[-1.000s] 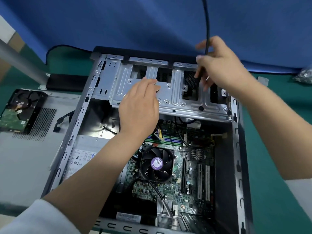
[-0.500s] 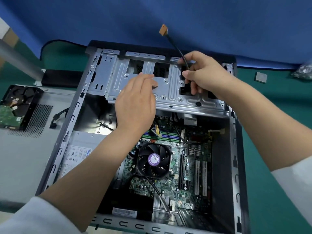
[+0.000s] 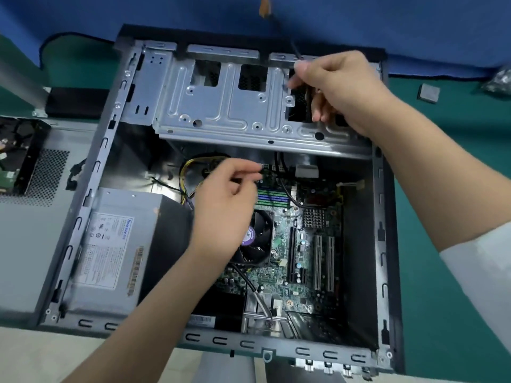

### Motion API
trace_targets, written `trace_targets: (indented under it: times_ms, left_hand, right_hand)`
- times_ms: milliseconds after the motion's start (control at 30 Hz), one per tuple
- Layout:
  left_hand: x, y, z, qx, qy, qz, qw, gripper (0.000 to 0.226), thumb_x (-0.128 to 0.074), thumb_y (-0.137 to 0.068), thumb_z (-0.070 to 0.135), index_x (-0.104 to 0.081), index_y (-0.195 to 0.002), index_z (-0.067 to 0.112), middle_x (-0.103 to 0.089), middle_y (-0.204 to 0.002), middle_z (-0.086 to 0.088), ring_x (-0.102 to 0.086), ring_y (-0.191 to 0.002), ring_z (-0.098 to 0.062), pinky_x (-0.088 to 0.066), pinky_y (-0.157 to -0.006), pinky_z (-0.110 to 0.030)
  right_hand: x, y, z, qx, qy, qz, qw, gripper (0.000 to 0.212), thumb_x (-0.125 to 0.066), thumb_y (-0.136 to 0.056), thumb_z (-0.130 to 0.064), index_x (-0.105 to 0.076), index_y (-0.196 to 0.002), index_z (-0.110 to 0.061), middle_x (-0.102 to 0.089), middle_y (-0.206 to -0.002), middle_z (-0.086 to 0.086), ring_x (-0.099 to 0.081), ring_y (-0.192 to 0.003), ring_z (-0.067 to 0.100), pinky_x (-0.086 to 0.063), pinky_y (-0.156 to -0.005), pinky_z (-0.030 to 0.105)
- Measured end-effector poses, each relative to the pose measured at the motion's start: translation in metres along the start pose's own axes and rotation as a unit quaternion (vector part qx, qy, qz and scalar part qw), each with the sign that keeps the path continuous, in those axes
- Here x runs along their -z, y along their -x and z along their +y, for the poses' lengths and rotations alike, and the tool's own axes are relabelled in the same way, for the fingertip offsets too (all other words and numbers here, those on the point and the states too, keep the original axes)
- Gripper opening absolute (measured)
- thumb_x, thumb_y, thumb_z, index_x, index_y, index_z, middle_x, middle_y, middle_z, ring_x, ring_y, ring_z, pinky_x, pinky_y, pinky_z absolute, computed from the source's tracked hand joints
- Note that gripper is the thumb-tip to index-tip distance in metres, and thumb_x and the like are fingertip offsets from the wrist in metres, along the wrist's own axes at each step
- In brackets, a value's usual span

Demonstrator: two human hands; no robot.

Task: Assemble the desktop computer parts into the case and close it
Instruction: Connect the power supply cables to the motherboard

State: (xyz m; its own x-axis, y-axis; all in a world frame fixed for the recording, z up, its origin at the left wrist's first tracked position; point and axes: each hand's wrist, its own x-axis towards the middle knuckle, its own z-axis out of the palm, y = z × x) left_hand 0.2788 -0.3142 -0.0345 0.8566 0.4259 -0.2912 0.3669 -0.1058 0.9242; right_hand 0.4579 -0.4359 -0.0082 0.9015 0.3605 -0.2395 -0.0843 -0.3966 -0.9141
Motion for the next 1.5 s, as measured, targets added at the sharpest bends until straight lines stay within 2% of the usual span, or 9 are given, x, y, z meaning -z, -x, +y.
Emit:
trace_targets:
  times_ms: [133, 500, 633, 767, 933, 1067, 1200, 1300, 1500]
  left_hand:
    - [-0.027, -0.004, 0.01, 0.132, 0.1, -0.128, 0.978, 0.013, -0.056, -0.093, 0.007, -0.06, -0.097, 0.019, -0.067, -0.102, -0.002, -0.056, -0.047, -0.005, -0.051, -0.049, -0.019]
    - [-0.071, -0.024, 0.009, 0.134, 0.087, -0.223, 0.962, 0.01, -0.052, -0.098, 0.02, -0.058, -0.09, 0.016, -0.07, -0.076, 0.002, -0.044, -0.041, -0.005, -0.032, -0.036, -0.016]
    - [-0.072, -0.023, 0.005, 0.146, 0.076, -0.202, 0.965, 0.028, -0.055, -0.096, 0.015, -0.052, -0.121, 0.004, -0.061, -0.107, -0.007, -0.059, -0.056, -0.012, -0.046, -0.042, -0.017]
    - [-0.085, -0.011, 0.007, 0.169, 0.15, -0.282, 0.932, 0.038, -0.048, -0.099, 0.013, -0.039, -0.135, 0.006, -0.051, -0.134, -0.011, -0.064, -0.054, -0.012, -0.044, -0.04, -0.019]
    - [-0.078, -0.014, 0.006, 0.131, 0.088, -0.221, 0.962, 0.026, -0.043, -0.101, 0.03, -0.058, -0.087, 0.014, -0.067, -0.097, -0.006, -0.053, -0.047, -0.011, -0.039, -0.037, -0.019]
    - [-0.07, -0.02, 0.003, 0.058, -0.003, -0.227, 0.972, 0.046, -0.039, -0.101, 0.039, -0.059, -0.066, 0.017, -0.059, -0.049, 0.006, -0.041, -0.033, -0.003, -0.03, -0.035, -0.015]
    - [-0.067, -0.02, 0.0, -0.002, -0.128, -0.312, 0.941, 0.042, -0.04, -0.101, 0.037, -0.062, -0.068, 0.022, -0.064, -0.059, 0.006, -0.044, -0.033, 0.001, -0.031, -0.036, -0.014]
    - [-0.065, -0.018, 0.001, 0.0, -0.153, -0.334, 0.93, 0.037, -0.044, -0.099, 0.038, -0.062, -0.071, 0.024, -0.068, -0.066, 0.006, -0.051, -0.04, -0.006, -0.037, -0.036, -0.015]
    - [-0.062, -0.002, -0.004, -0.101, -0.289, -0.377, 0.874, 0.03, -0.044, -0.076, 0.045, -0.061, -0.074, 0.02, -0.064, -0.077, -0.009, -0.062, -0.078, -0.031, -0.048, -0.064, -0.034]
  right_hand:
    - [-0.008, 0.002, 0.0, 0.044, 0.132, 0.015, 0.99, 0.011, -0.052, -0.097, -0.021, -0.054, -0.108, -0.019, -0.055, -0.056, 0.001, -0.054, -0.034, 0.014, -0.037, -0.032, 0.019]
    - [-0.014, 0.014, 0.0, 0.009, 0.112, 0.055, 0.992, 0.018, -0.061, -0.089, -0.012, -0.057, -0.075, -0.022, -0.058, -0.06, -0.004, -0.055, -0.033, 0.008, -0.038, -0.034, 0.018]
    - [-0.01, 0.012, -0.007, -0.023, 0.115, 0.045, 0.992, 0.006, -0.065, -0.078, -0.01, -0.064, -0.073, -0.012, -0.049, -0.037, -0.009, -0.045, -0.027, 0.01, -0.031, -0.035, 0.015]
    - [-0.012, 0.013, -0.01, -0.032, 0.109, 0.059, 0.992, 0.012, -0.063, -0.075, -0.009, -0.069, -0.084, -0.003, -0.054, -0.053, 0.004, -0.044, -0.027, 0.011, -0.031, -0.035, 0.016]
    - [-0.014, 0.02, -0.009, -0.022, 0.098, 0.059, 0.993, 0.005, -0.061, -0.083, -0.007, -0.065, -0.083, -0.009, -0.056, -0.046, -0.004, -0.052, -0.03, 0.009, -0.032, -0.032, 0.014]
    - [-0.013, 0.031, -0.01, 0.008, 0.096, 0.041, 0.994, 0.017, -0.057, -0.091, -0.005, -0.054, -0.104, -0.015, -0.06, -0.081, -0.001, -0.063, -0.043, 0.011, -0.044, -0.038, 0.023]
    - [-0.002, 0.061, 0.001, 0.039, 0.155, 0.08, 0.984, 0.018, -0.056, -0.091, -0.013, -0.056, -0.108, -0.02, -0.06, -0.092, -0.002, -0.065, -0.06, 0.01, -0.052, -0.057, 0.022]
    - [0.006, 0.093, 0.016, 0.105, 0.287, 0.116, 0.945, 0.017, -0.058, -0.09, -0.018, -0.062, -0.106, -0.018, -0.054, -0.09, -0.001, -0.048, -0.066, -0.002, -0.035, -0.066, 0.009]
    - [-0.014, 0.131, 0.031, 0.14, 0.408, 0.054, 0.901, 0.034, -0.059, -0.089, -0.017, -0.054, -0.122, -0.011, -0.054, -0.094, 0.003, -0.046, -0.101, 0.026, -0.037, -0.079, 0.033]
